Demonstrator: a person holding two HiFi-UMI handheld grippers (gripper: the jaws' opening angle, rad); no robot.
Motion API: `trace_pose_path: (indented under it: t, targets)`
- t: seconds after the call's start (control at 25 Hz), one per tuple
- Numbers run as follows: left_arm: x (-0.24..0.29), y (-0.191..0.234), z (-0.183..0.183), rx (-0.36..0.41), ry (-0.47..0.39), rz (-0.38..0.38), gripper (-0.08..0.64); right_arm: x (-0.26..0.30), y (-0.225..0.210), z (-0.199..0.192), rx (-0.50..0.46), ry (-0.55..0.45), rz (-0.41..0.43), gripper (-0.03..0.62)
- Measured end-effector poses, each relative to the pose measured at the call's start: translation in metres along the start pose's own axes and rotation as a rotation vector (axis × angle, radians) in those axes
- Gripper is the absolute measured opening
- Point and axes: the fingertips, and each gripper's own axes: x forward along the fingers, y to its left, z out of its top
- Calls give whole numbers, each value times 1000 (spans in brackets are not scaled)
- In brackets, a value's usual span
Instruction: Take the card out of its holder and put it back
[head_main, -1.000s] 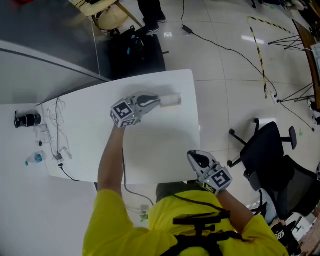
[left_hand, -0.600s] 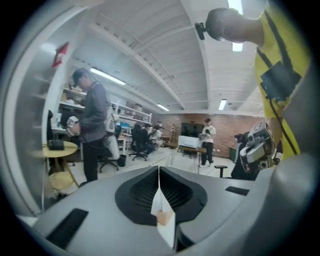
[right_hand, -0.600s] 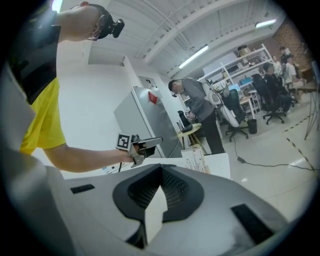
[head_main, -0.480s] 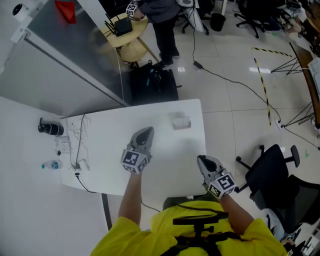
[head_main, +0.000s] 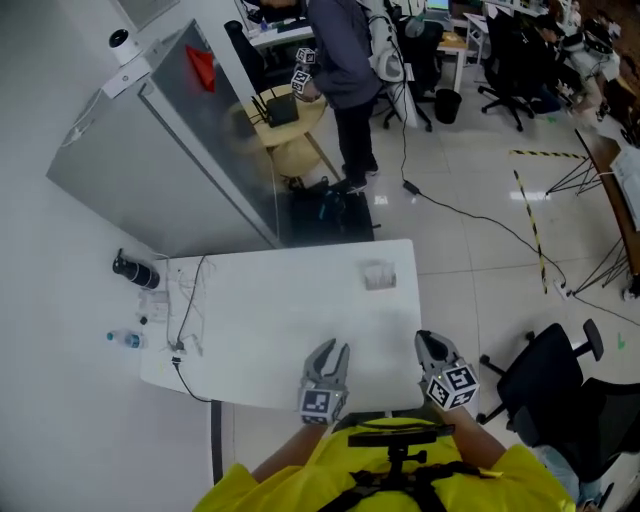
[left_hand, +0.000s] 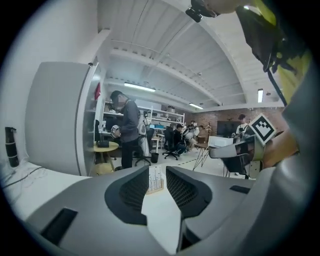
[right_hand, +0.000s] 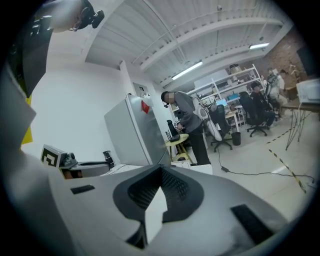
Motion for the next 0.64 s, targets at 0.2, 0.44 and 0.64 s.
trace_pose_path:
  t: [0.2, 0.44, 0.64]
  targets:
    - [-10, -6, 12, 8, -33, -29, 191, -15, 17, -6, -24, -11, -12, 2]
    - [-25, -14, 12, -5, -47, -57, 221, -41, 19, -18, -16, -28, -58, 2]
    - [-35, -30, 16, -5, -49, -91, 217, -59, 19, -17, -39, -56, -76, 2]
